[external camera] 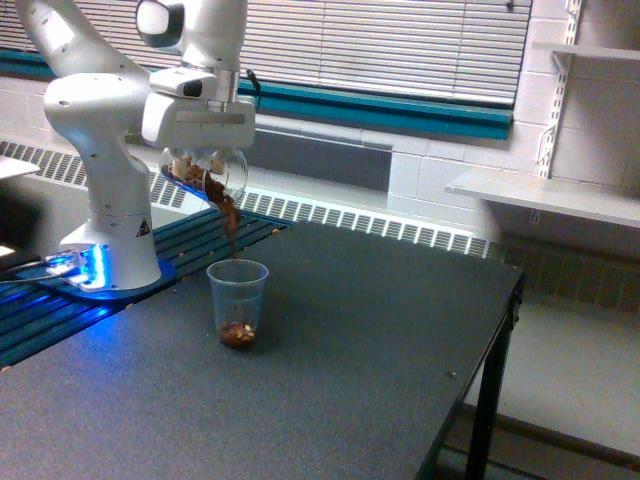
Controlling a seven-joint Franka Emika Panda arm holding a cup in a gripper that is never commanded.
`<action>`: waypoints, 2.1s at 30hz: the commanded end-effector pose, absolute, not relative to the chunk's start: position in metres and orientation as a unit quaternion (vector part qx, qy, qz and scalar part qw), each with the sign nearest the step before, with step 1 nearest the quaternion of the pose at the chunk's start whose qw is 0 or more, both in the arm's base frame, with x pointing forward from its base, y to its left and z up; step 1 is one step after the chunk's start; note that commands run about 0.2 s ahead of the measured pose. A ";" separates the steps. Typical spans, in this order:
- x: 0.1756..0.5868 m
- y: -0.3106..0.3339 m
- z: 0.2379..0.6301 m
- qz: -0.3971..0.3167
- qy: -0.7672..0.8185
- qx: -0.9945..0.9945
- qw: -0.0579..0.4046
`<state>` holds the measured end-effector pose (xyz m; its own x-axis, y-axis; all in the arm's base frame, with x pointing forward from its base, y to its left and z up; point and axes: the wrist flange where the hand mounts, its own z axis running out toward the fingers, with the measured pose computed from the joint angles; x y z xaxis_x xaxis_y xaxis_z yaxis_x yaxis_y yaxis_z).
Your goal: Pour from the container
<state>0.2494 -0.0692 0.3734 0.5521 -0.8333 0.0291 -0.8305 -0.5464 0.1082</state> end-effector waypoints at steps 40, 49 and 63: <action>0.249 -0.063 0.336 -0.060 -0.456 0.885 0.069; 0.252 -0.061 0.329 -0.068 -0.452 0.887 0.068; 0.254 -0.061 0.316 -0.083 -0.446 0.889 0.068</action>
